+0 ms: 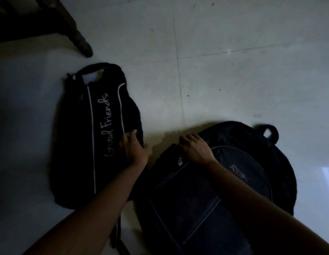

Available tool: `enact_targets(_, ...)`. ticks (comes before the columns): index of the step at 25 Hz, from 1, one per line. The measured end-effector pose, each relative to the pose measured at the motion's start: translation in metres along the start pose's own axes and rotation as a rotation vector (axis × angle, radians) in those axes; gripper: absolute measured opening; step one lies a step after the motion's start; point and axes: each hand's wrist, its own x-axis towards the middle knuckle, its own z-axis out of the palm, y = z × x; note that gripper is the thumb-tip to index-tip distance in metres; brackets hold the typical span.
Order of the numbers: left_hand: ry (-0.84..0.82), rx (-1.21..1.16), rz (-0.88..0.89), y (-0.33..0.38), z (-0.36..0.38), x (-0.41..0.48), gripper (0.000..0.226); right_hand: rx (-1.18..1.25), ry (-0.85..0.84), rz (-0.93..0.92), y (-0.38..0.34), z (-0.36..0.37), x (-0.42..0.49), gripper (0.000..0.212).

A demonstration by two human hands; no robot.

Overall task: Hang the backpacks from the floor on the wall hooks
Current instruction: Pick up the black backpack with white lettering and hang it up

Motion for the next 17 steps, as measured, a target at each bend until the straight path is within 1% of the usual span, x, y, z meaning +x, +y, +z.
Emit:
enact_targets(1,0.023,0.035,-0.084,-0.015,-0.003,0.010,0.073,0.037,0.040,-0.015,-0.012,0.000,0.019,0.022)
enact_targets(2,0.008,0.056,-0.153,-0.025,-0.003,0.015,0.085,0.068,0.060,-0.018,-0.022,0.002,0.032,0.029)
enact_targets(3,-0.025,0.100,-0.193,-0.034,0.003,0.018,0.094,0.088,0.060,-0.022,-0.029,0.006,0.042,0.034)
enact_targets(4,-0.048,0.186,-0.192,-0.041,0.014,0.021,0.098,0.083,0.072,-0.027,-0.035,0.015,0.049,0.036)
enact_targets(5,-0.063,0.286,-0.163,-0.043,0.024,0.022,0.095,0.081,0.051,-0.017,-0.038,0.023,0.051,0.036)
enact_targets(7,-0.058,0.398,-0.096,-0.041,0.034,0.027,0.070,0.099,0.010,-0.005,-0.040,0.033,0.049,0.033)
enact_targets(8,-0.062,0.400,-0.084,-0.040,0.029,0.026,0.059,0.107,0.001,-0.007,-0.040,0.033,0.045,0.032)
enact_targets(10,-0.075,0.368,-0.029,-0.042,0.005,0.015,0.048,0.112,-0.038,0.027,-0.044,0.013,0.034,0.030)
enact_targets(11,-0.094,0.339,0.004,-0.043,-0.010,0.003,0.047,0.103,-0.048,0.033,-0.047,0.000,0.029,0.026)
enact_targets(13,-0.135,0.279,0.067,-0.040,-0.054,-0.029,0.049,0.102,-0.069,-0.011,-0.057,-0.036,0.019,0.021)
enact_targets(15,-0.117,0.204,0.155,-0.027,-0.098,-0.062,0.052,0.082,-0.088,-0.032,-0.067,-0.079,0.002,0.023)
enact_targets(17,-0.092,0.141,0.197,-0.009,-0.143,-0.084,0.056,0.053,-0.119,-0.056,-0.075,-0.116,-0.018,0.024)
